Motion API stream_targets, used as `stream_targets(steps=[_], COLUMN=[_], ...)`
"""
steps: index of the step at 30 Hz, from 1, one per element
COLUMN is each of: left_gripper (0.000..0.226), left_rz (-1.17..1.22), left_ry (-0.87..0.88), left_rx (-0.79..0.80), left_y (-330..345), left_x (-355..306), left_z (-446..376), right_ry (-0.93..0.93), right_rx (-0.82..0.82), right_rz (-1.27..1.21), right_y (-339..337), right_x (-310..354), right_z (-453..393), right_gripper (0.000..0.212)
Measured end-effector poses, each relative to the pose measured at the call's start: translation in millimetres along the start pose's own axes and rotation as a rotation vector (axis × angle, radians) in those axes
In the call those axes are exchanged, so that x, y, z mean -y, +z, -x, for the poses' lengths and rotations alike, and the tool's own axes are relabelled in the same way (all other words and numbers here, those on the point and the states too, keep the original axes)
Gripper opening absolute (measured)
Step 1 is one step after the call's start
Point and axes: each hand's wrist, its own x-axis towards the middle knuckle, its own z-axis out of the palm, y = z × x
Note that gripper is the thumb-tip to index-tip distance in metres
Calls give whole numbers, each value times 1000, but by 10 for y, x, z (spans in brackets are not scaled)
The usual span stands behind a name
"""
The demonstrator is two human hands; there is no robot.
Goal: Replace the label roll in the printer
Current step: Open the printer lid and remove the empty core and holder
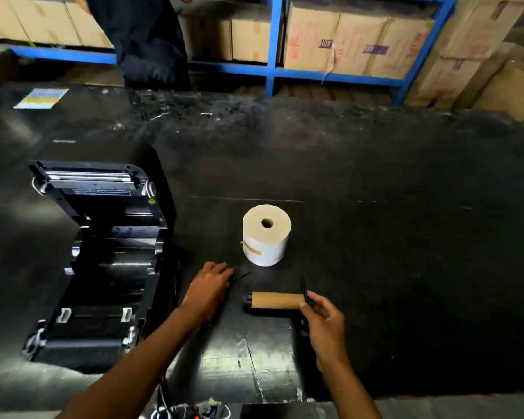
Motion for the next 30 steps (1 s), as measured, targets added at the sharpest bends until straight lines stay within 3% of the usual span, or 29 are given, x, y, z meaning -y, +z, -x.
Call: stream_targets(steps=[4,6,8,11,16,18,24,30], left_gripper=[24,35,41,36,31,30,34,39], left_rz=[492,696,628,612,470,505,450,366], left_ry=[-115,-135,-46,-56,-213,-231,-196,-125], left_rx=[-157,49,200,221,-22,-59,69,64], left_y=[-64,-116,-145,-255,-412,-379,-18,132], left_x=[-174,-284,-332,-275,51,64,-99,-69], left_z=[68,123,162,172,189,177,174,206], right_ry=[-4,-7,10,-13,-106,-121,-105,-187], right_rx=[47,90,143,115,-158,-107,182,179], right_rz=[17,23,11,-2,52,103,296,434], right_y=[24,24,10,-81,-401,-422,-51,-56], right_x=[-21,-33,-47,-57,-44,-72,-328,-336], right_z=[-37,-60,-98,-212,-504,-535,-307,-259], right_gripper=[25,24,24,25,33,31,25,32])
